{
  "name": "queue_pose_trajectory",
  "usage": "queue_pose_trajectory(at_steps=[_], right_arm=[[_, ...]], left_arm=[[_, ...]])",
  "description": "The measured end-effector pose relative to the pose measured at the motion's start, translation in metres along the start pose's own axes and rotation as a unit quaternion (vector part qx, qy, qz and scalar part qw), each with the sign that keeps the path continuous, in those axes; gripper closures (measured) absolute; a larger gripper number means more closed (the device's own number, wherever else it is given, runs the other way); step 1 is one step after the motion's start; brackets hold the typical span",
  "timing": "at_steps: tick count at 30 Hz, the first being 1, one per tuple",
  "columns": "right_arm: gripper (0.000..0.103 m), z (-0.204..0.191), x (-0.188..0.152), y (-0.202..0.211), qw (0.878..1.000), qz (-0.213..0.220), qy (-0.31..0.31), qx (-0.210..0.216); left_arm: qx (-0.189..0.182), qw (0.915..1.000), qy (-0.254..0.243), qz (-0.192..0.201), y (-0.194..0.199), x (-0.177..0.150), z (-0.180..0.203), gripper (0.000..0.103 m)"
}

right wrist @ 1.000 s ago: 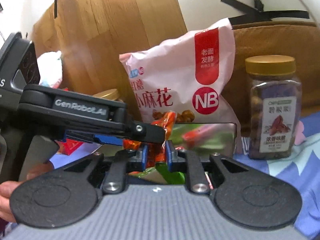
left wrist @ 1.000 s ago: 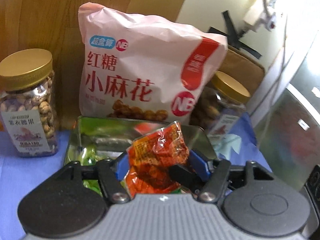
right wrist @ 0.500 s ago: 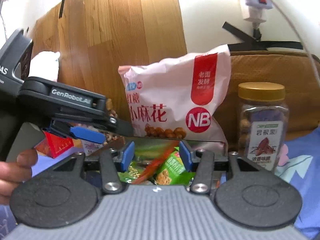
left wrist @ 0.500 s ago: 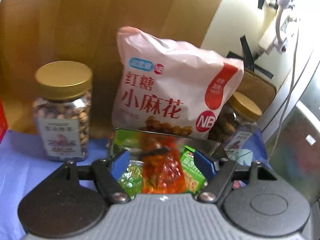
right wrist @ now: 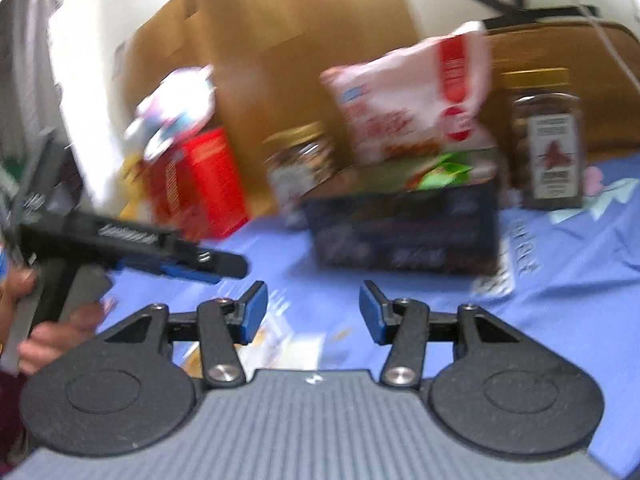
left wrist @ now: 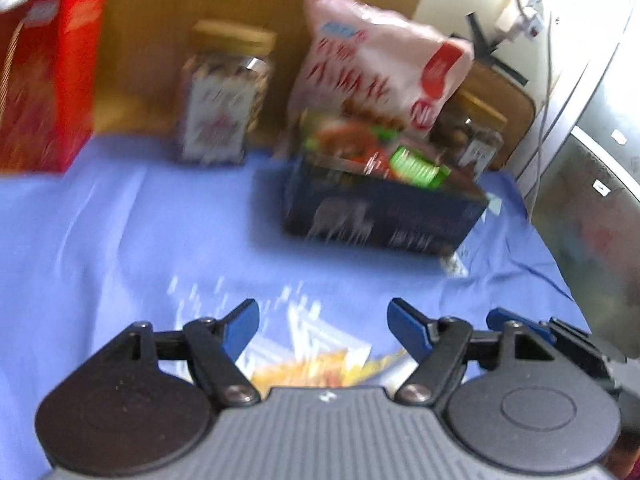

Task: Organize snacks
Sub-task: 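Move the left gripper to the white wafer packet and grasp it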

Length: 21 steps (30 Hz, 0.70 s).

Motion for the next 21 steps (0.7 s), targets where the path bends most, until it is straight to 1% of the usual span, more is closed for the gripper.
queue_pose_trajectory(at_steps=[1,2,4,6,7,8,10,12,14,16,18,19,21], right_arm=[[0.035,-0.008,-0.008,0.0,1.0,-0.008,0.017,-0.003],[0.024,-0.015,-0.017,-0.001,0.999,-0.018,0.037,-0.012],[0.016,-0.025,-0.032,-0.005,0.996,-0.036,0.073,-0.027],[0.016,-0.028,-0.045,-0.01,0.993,-0.058,0.098,-0.043],[0.019,-0.026,-0.049,-0.013,0.991,-0.066,0.101,-0.053],[0.033,-0.021,-0.05,-0.014,0.991,-0.074,0.093,-0.053],[0.036,-0.01,-0.045,-0.004,0.994,-0.075,0.061,-0.042],[0.037,0.002,-0.042,0.008,0.996,-0.071,0.034,-0.034],[0.037,0.019,-0.041,0.02,0.996,-0.064,0.027,-0.051],[0.036,0.032,-0.044,0.031,0.995,-0.063,0.042,-0.072],[0.036,0.044,-0.046,0.042,0.992,-0.053,0.06,-0.1],[0.035,0.051,-0.045,0.047,0.989,-0.046,0.069,-0.12],[0.03,0.065,-0.045,0.058,0.981,-0.027,0.088,-0.169]], left_arm=[[-0.007,0.9999,0.01,-0.002,0.003,-0.006,-0.002,0.03],[-0.016,0.9997,0.016,-0.002,0.006,-0.011,-0.002,0.03],[-0.032,0.9993,0.019,0.003,0.013,-0.017,0.002,0.03],[-0.044,0.999,0.011,0.008,0.017,-0.018,0.01,0.03],[-0.048,0.9988,0.007,0.008,0.018,-0.019,0.013,0.03],[-0.052,0.9986,0.003,0.008,0.018,-0.019,0.018,0.03],[-0.059,0.9982,-0.002,0.006,0.016,-0.02,0.025,0.03],[-0.066,0.9978,-0.004,0.002,0.013,-0.02,0.03,0.03],[-0.073,0.9973,-0.006,0.0,0.011,-0.021,0.036,0.03],[-0.08,0.9967,-0.013,-0.003,0.008,-0.02,0.045,0.03],[-0.087,0.9959,-0.026,-0.008,0.002,-0.019,0.057,0.03],[-0.09,0.9953,-0.032,-0.011,-0.002,-0.019,0.063,0.03],[-0.098,0.9941,-0.043,-0.019,-0.009,-0.018,0.077,0.03]])
Point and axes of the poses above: each gripper's, at about its wrist camera, not at the fingertips, and y roughly against the way its jaws point, z to its right, x to its top, the point moved 10 cm from there along -y, roughly the way its jaws point, and after that the axes turned 8 degrees about -y, right-handed, at the moved point
